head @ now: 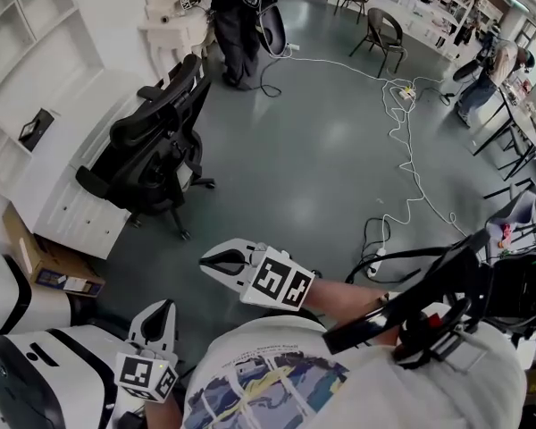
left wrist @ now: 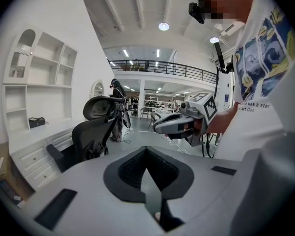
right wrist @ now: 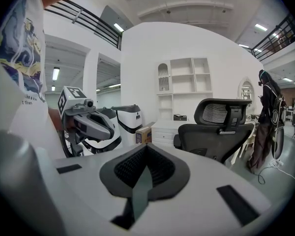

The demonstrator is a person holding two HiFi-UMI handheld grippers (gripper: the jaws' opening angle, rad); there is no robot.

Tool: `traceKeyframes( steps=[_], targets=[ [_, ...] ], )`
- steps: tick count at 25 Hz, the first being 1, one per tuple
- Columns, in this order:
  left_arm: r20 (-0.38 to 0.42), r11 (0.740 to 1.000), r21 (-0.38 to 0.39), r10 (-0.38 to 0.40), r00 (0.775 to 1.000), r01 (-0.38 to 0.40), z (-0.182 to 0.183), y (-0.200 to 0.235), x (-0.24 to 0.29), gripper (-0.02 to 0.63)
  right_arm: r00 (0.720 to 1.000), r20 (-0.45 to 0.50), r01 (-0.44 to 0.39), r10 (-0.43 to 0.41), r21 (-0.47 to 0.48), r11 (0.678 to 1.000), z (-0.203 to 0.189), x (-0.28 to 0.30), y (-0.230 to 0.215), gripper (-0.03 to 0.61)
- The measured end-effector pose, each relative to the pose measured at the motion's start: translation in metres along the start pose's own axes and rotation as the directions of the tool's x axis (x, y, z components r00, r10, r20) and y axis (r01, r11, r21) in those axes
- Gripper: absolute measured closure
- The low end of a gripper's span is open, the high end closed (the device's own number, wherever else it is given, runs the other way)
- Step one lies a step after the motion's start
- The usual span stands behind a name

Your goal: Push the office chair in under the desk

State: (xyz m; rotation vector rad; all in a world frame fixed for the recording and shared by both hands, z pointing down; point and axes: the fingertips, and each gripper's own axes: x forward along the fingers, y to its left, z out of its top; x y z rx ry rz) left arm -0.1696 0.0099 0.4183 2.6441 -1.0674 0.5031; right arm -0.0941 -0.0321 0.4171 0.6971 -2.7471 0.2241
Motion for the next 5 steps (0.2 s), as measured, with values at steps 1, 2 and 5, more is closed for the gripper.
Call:
traceKeyframes(
  steps=[1,2,5],
  targets=[
    [0.000,1.000,0.000,0.000,1.000,0.000,-0.0005,-0.0002,0.0001,0.601,1.000,0.000,-0.001,0.001,0.000,1.000,-0.0003,0.0001,0.0003,0.554],
    [-0.001,1.000,0.001,0.001,1.000,-0.001,-0.0010,-0.0004,0.0003,0.601,1.000,-0.001,-0.003,0.003,-0.001,1.000,-0.0007,0.0003,0.0006,0.554],
    [-0.003,1.000,0.004,0.001,1.000,-0.001,-0.0027,-0.0012,0.0011,0.601,1.000,-0.004,-0.009,0.009,-0.004,1.000,-0.0024,0.0001,0.0011,0.554]
  ],
)
